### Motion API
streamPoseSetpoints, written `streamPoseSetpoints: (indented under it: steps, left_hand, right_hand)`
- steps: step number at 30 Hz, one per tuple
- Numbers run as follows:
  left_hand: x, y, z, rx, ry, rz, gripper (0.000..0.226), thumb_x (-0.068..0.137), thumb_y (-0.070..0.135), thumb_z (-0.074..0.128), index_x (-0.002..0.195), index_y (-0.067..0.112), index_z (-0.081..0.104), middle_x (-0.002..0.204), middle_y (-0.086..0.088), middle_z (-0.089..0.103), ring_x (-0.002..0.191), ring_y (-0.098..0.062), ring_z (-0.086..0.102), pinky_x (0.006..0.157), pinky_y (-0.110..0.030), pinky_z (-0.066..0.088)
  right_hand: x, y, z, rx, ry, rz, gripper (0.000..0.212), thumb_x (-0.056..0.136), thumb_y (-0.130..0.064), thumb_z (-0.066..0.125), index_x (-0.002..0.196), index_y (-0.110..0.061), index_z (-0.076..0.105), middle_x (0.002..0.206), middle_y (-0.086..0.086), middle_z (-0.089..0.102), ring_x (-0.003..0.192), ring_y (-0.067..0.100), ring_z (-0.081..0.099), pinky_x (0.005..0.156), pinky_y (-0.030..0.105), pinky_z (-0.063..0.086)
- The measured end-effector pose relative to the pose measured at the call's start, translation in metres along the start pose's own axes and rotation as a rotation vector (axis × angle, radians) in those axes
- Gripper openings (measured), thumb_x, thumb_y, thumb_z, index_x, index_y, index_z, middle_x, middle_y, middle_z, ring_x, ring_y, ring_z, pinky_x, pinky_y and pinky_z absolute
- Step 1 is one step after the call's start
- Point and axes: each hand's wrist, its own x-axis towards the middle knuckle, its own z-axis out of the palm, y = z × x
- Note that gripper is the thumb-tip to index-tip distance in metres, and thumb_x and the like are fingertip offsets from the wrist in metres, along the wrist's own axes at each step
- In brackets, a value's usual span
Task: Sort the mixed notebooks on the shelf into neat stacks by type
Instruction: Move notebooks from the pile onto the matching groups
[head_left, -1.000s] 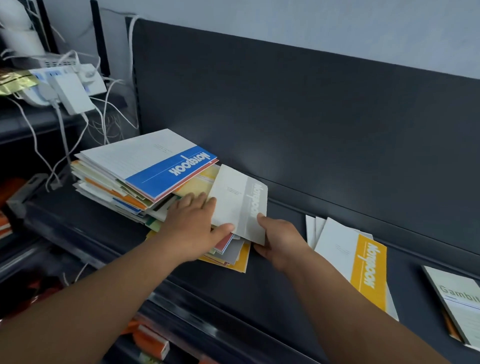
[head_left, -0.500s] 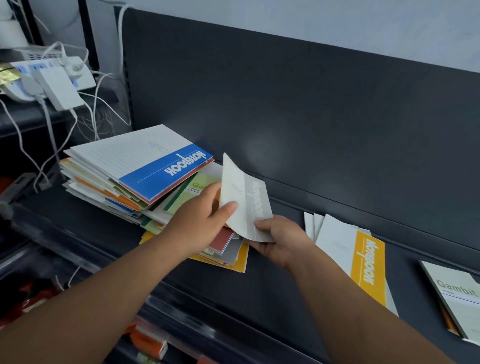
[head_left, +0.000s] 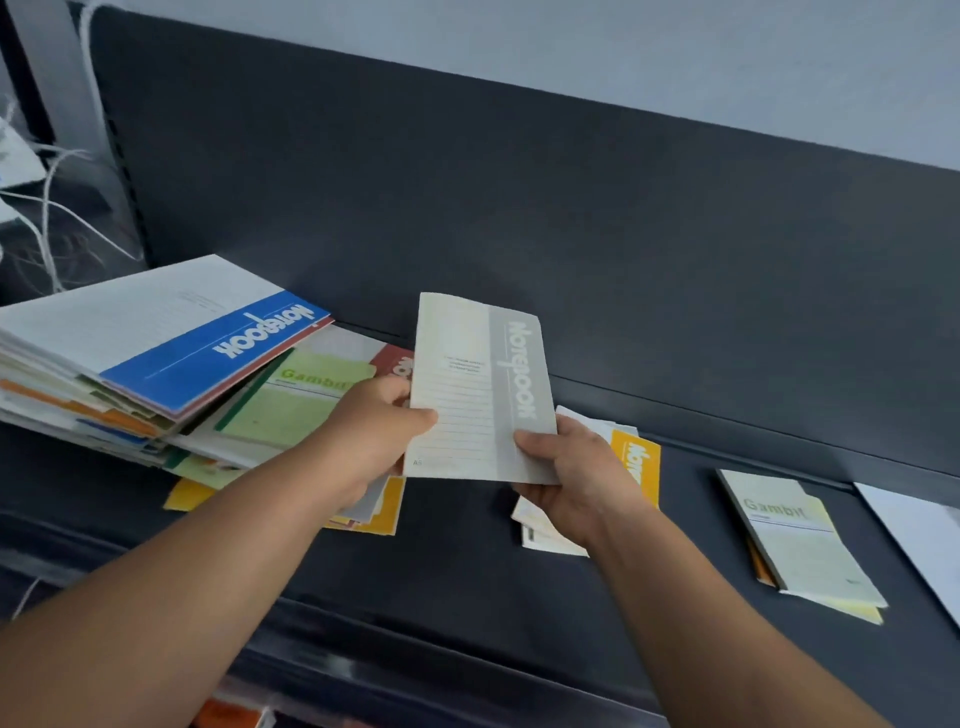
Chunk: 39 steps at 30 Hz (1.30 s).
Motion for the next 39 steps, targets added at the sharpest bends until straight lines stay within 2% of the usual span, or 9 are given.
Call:
streamPoseSetpoints:
  steps: [4,7,11,15,22,26,32,36,39]
  left_hand:
    - [-0.001,0.005,0.028,0.028,0.018,0.053,0.022,0.093,0.008,0.057,0.090,0.028,0.065,0.098,0.003,0.071,0.088,-0.019,0.069,0.082,-0.042,0.058]
    - [-0.002,0.010,0.050,0.094,0.050,0.094,0.019,0.092,0.011,0.055,0.092,0.027,0.064,0.095,0.004,0.071,0.087,-0.021,0.068,0.079,-0.045,0.058]
    - [-0.004,0.015,0.074,0.071,0.097,0.093,0.018,0.093,0.008,0.049,0.096,0.021,0.061,0.094,0.004,0.066,0.087,-0.019,0.063,0.068,-0.037,0.056]
    - [-0.006,0.018,0.100,0.072,0.057,0.095,0.018,0.096,0.006,0.047,0.097,0.021,0.057,0.086,0.010,0.059,0.078,-0.007,0.056,0.054,-0.022,0.044]
    - [0.001,-0.001,0.142,0.376,0.026,0.069,0.016,0.093,0.007,0.045,0.100,0.016,0.056,0.092,0.003,0.059,0.076,-0.013,0.055,0.054,-0.027,0.042]
    - [0.003,-0.013,0.144,0.801,0.133,0.162,0.010,0.092,0.014,0.047,0.101,0.013,0.052,0.094,-0.003,0.061,0.073,-0.020,0.058,0.050,-0.029,0.039]
    - [-0.002,-0.022,0.149,1.097,0.178,0.245,0.023,0.090,0.016,0.054,0.113,0.013,0.052,0.112,-0.007,0.056,0.099,-0.025,0.054,0.068,-0.032,0.041]
    - [-0.007,-0.025,0.148,1.151,0.166,0.301,0.032,0.090,0.019,0.054,0.122,0.015,0.051,0.119,-0.005,0.054,0.108,-0.024,0.051,0.080,-0.034,0.045]
    - [-0.013,-0.020,0.139,1.147,0.171,0.358,0.043,0.092,0.028,0.055,0.133,0.015,0.047,0.131,-0.006,0.052,0.119,-0.025,0.049,0.095,-0.035,0.042]
  right_hand:
    - [-0.015,-0.007,-0.033,0.123,-0.035,0.017,0.022,0.092,-0.002,0.058,0.110,-0.011,0.066,0.096,0.003,0.076,0.091,0.021,0.069,0.075,0.035,0.058]
    - [-0.024,-0.011,-0.058,0.194,-0.041,0.044,0.020,0.099,-0.008,0.049,0.111,-0.014,0.064,0.101,0.005,0.075,0.092,0.024,0.071,0.066,0.039,0.060]
    - [-0.033,-0.022,-0.094,0.190,0.108,0.012,0.019,0.101,-0.011,0.045,0.109,-0.014,0.062,0.090,0.004,0.075,0.082,0.022,0.069,0.069,0.040,0.059]
    - [-0.045,-0.036,-0.147,-0.050,0.410,-0.110,0.014,0.100,-0.012,0.048,0.105,-0.014,0.060,0.089,0.004,0.064,0.074,0.019,0.060,0.052,0.030,0.051]
    - [-0.064,-0.040,-0.232,-0.364,0.650,-0.191,0.020,0.095,-0.010,0.050,0.110,-0.015,0.062,0.104,0.005,0.066,0.093,0.025,0.062,0.087,0.046,0.055]
    - [-0.064,-0.034,-0.258,-0.689,0.730,-0.235,0.017,0.093,-0.010,0.053,0.107,-0.015,0.061,0.099,0.003,0.064,0.089,0.024,0.058,0.076,0.034,0.045]
    - [-0.060,-0.021,-0.275,-1.050,0.799,-0.179,0.036,0.089,-0.017,0.059,0.125,-0.012,0.054,0.122,0.008,0.053,0.097,0.026,0.050,0.078,0.032,0.038]
    - [-0.061,-0.018,-0.272,-1.235,0.833,-0.144,0.039,0.089,-0.018,0.057,0.128,-0.013,0.053,0.134,0.011,0.047,0.121,0.033,0.042,0.096,0.041,0.038]
    - [-0.058,-0.023,-0.250,-1.295,0.794,-0.248,0.041,0.092,-0.022,0.059,0.132,-0.014,0.053,0.140,0.010,0.046,0.127,0.033,0.040,0.102,0.045,0.037]
